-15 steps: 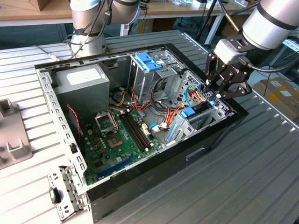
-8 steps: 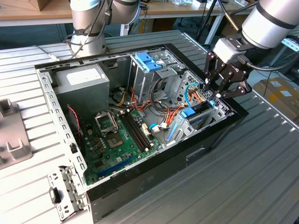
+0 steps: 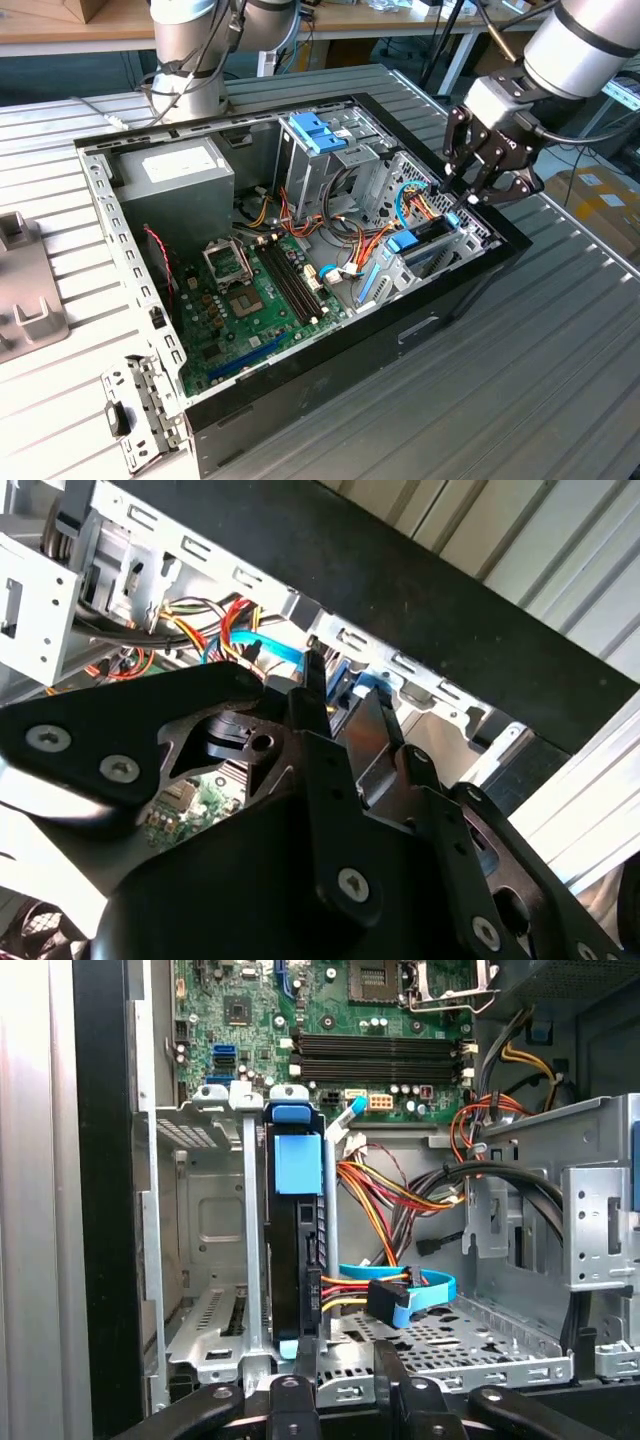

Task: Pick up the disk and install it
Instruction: 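Insert the second disk wire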

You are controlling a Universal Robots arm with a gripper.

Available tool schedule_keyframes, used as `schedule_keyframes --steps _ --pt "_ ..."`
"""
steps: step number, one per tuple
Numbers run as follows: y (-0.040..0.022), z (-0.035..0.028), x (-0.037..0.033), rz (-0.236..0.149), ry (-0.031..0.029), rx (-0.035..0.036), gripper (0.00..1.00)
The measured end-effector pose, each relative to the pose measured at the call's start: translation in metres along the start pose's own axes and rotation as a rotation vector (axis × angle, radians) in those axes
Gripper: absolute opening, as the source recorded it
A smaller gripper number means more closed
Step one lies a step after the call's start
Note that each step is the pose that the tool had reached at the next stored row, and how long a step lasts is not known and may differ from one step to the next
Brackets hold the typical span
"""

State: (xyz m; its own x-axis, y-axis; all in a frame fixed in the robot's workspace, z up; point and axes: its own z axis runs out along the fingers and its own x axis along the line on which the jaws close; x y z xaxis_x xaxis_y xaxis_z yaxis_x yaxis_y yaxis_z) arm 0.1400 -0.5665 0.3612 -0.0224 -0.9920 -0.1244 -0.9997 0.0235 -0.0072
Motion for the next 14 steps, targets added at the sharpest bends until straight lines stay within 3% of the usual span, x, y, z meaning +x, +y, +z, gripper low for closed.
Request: schedule_keyframes --steps 3,9,14 --pt "0.0001 -0.0006 -0.0094 0.000 0.0009 0.0000 0.36" --pt "0.0004 -0.0109 -0.0184 0.000 0.0016 0.0000 0.36" --pt "0.0089 -0.0109 -0.0240 0.000 0.0016 0.0001 0.36"
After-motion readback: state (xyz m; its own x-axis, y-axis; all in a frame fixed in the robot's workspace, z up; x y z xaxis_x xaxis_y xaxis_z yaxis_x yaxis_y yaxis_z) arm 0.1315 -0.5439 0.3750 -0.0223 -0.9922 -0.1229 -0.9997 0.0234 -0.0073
